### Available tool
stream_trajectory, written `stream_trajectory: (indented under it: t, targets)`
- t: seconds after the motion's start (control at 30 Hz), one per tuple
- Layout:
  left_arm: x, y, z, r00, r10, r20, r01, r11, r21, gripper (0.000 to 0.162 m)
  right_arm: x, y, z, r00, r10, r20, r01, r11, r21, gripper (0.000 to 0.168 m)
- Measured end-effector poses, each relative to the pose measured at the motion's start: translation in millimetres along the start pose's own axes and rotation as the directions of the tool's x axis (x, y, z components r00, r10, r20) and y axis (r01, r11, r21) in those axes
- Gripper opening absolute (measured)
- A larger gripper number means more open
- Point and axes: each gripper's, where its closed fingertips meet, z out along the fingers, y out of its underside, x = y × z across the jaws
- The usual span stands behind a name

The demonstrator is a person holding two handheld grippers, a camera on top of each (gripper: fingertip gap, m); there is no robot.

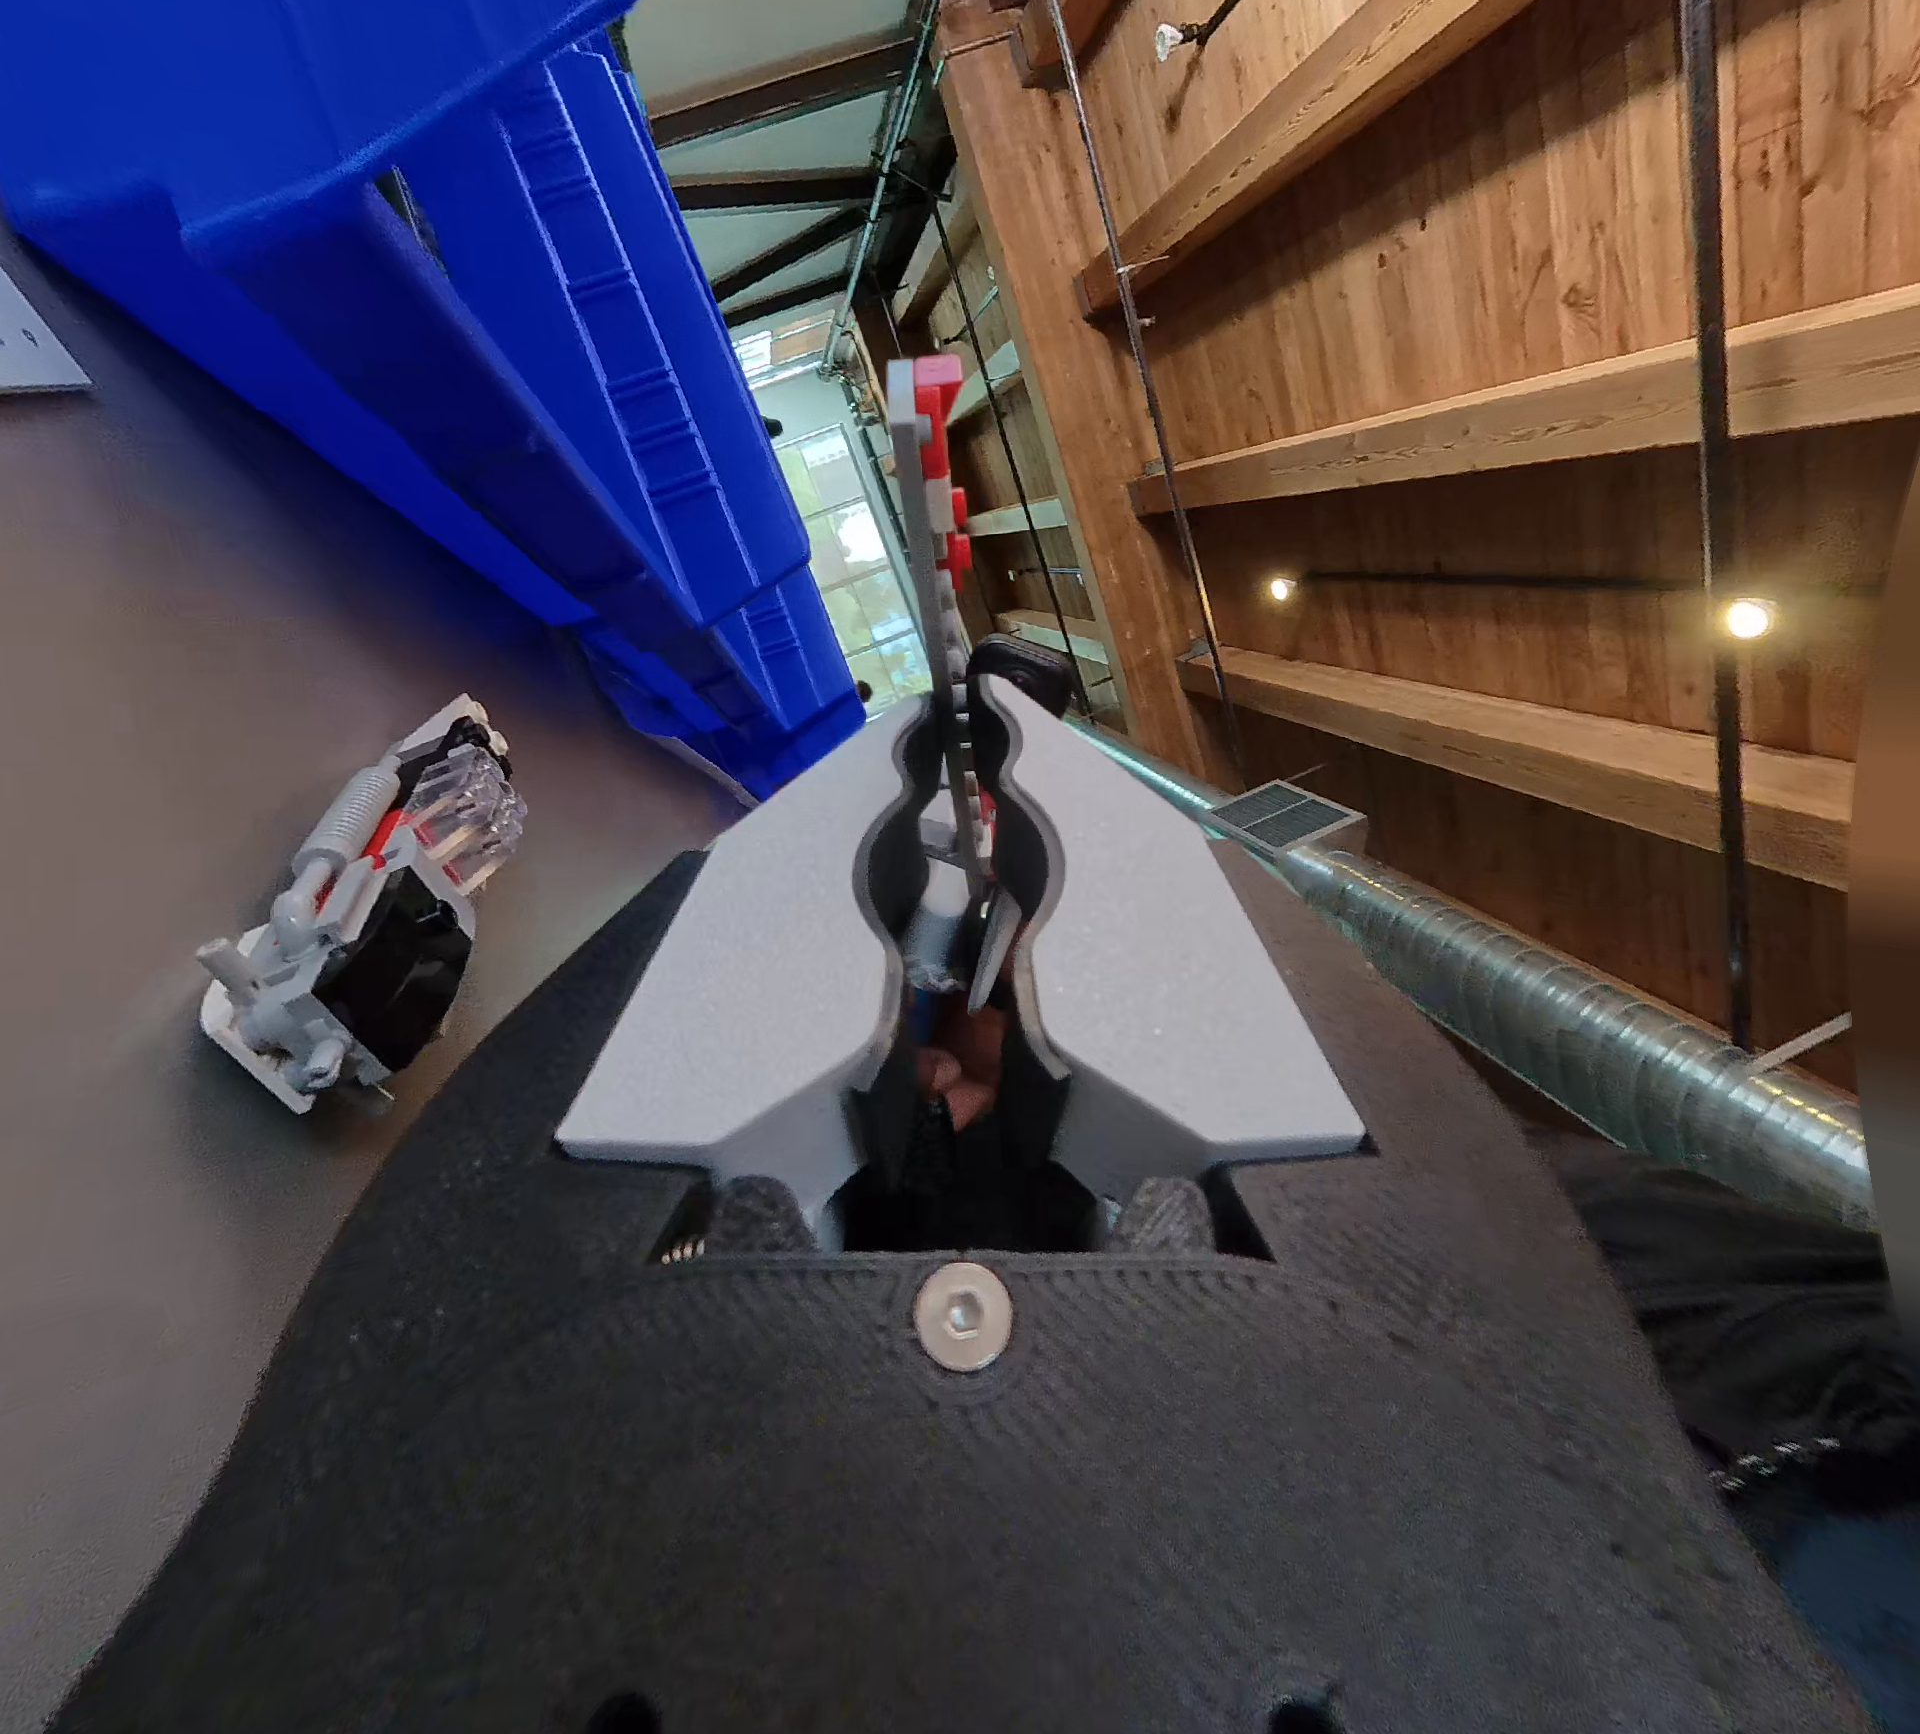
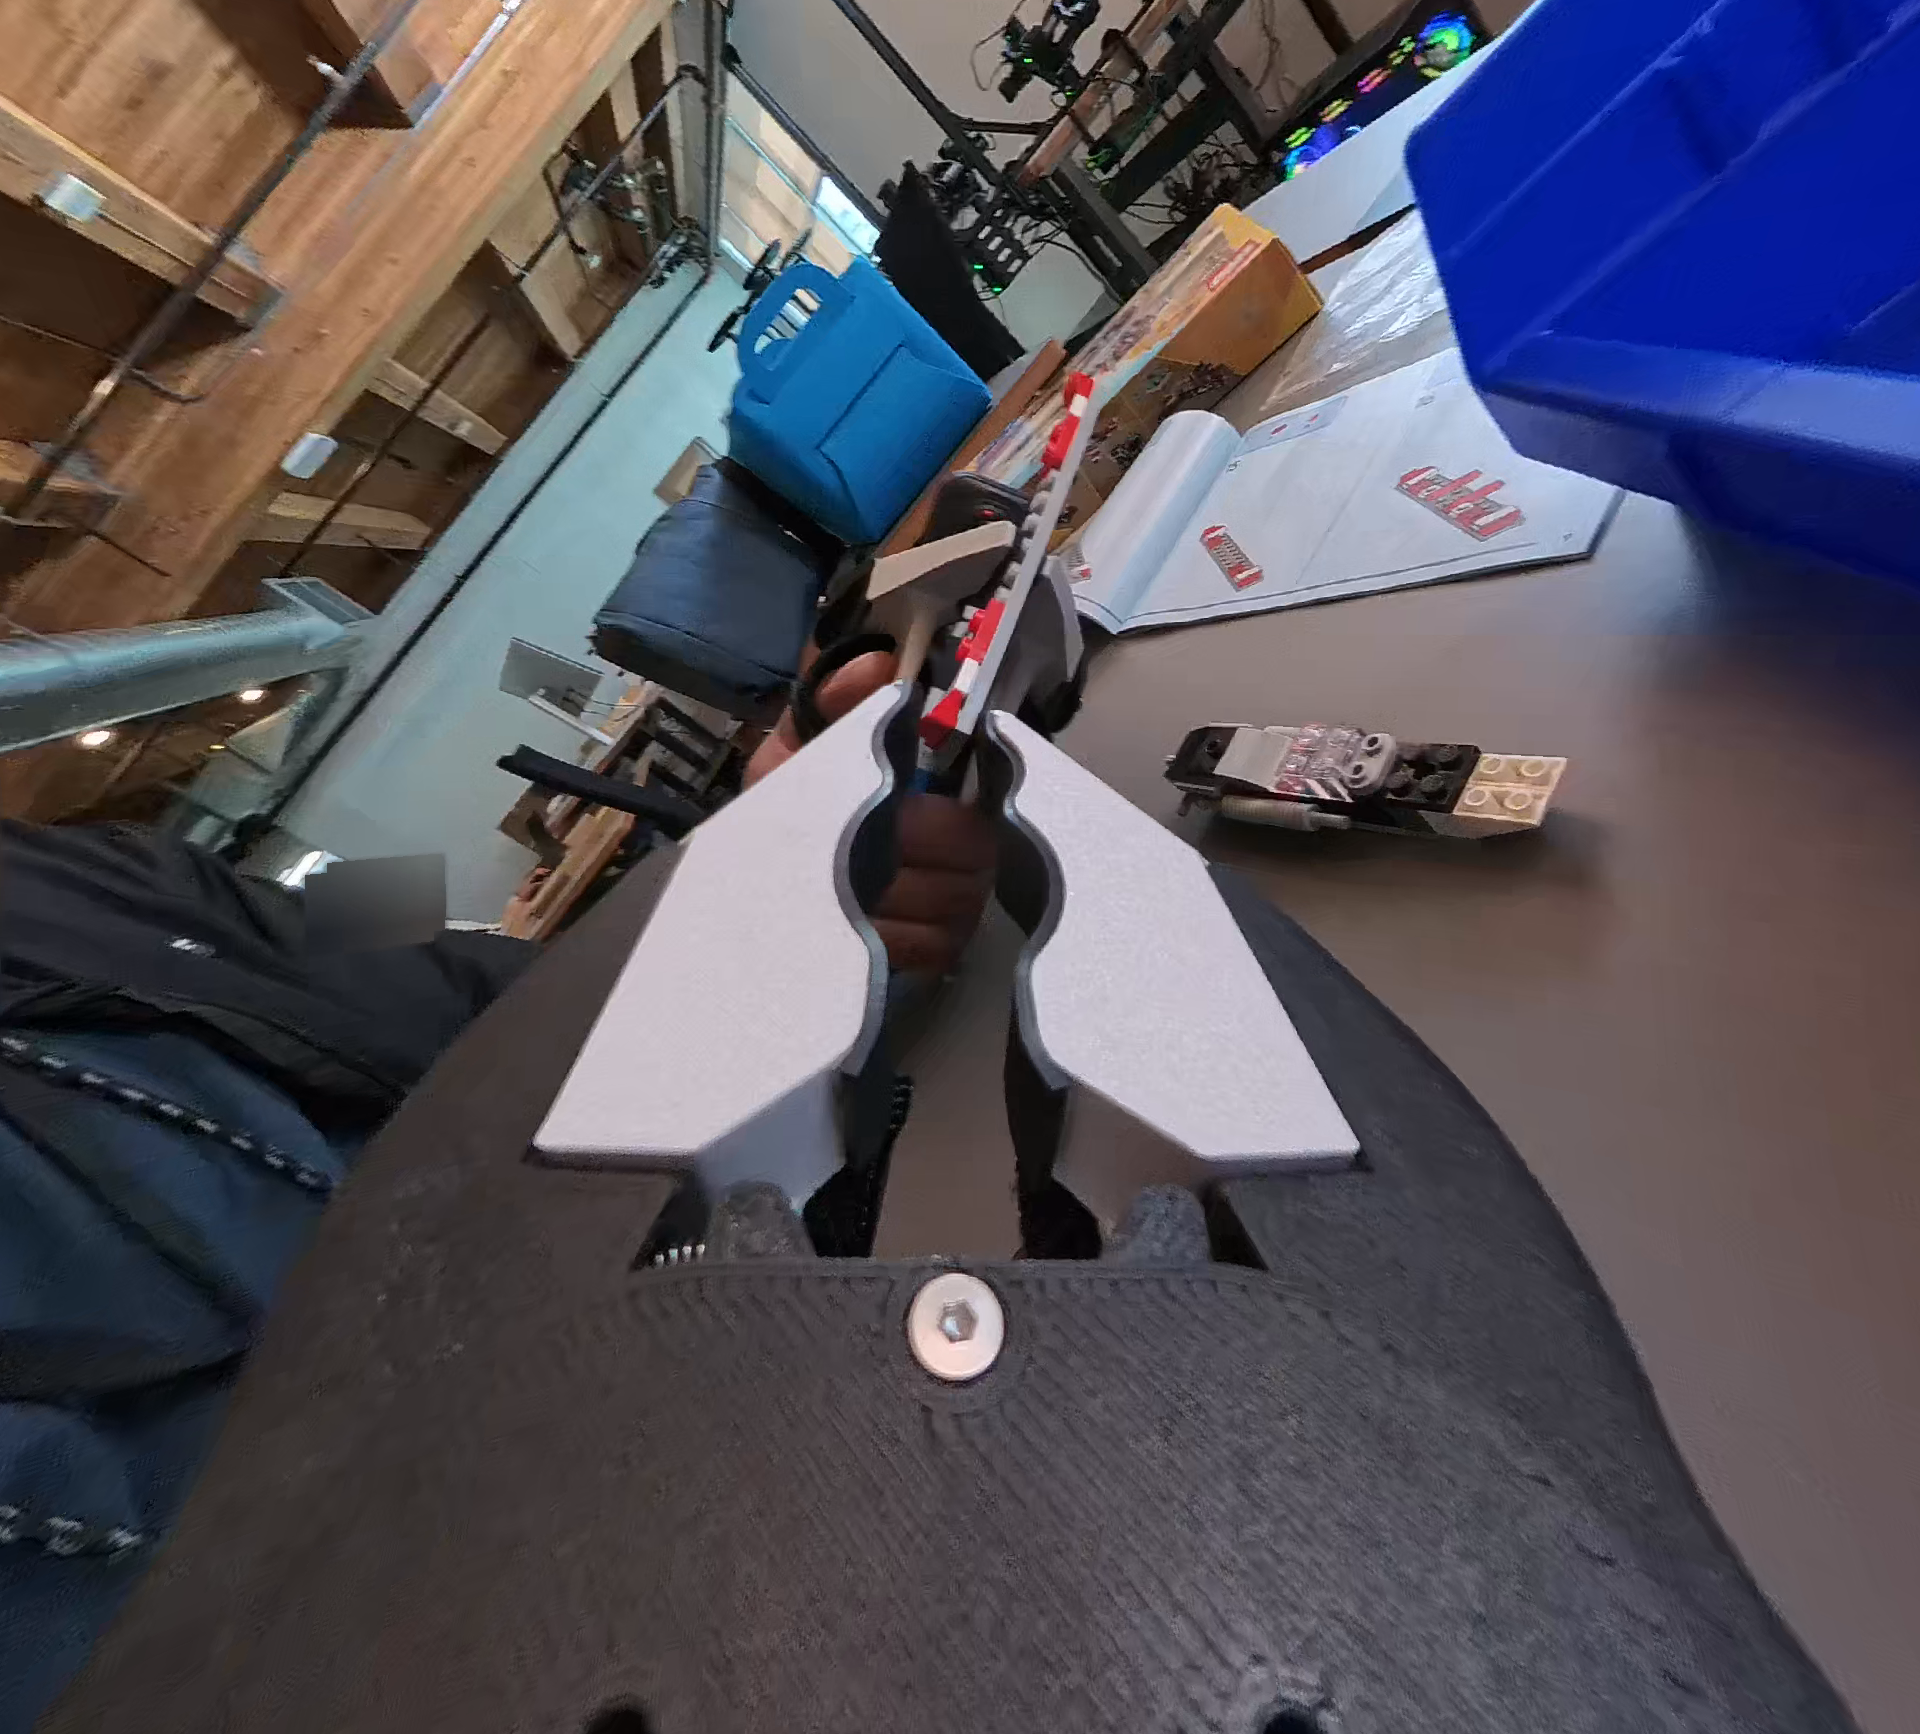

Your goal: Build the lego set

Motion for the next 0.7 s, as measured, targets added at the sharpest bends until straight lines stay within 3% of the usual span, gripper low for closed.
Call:
stream_trajectory:
  t: [0.7]
  targets:
    - [-0.4,-4.9,-1.2,0.989,0.124,0.082,-0.128,0.991,0.047,0.004,7.8,-1.6,3.1,0.985,-0.093,-0.146,0.098,0.995,0.025,0.008]
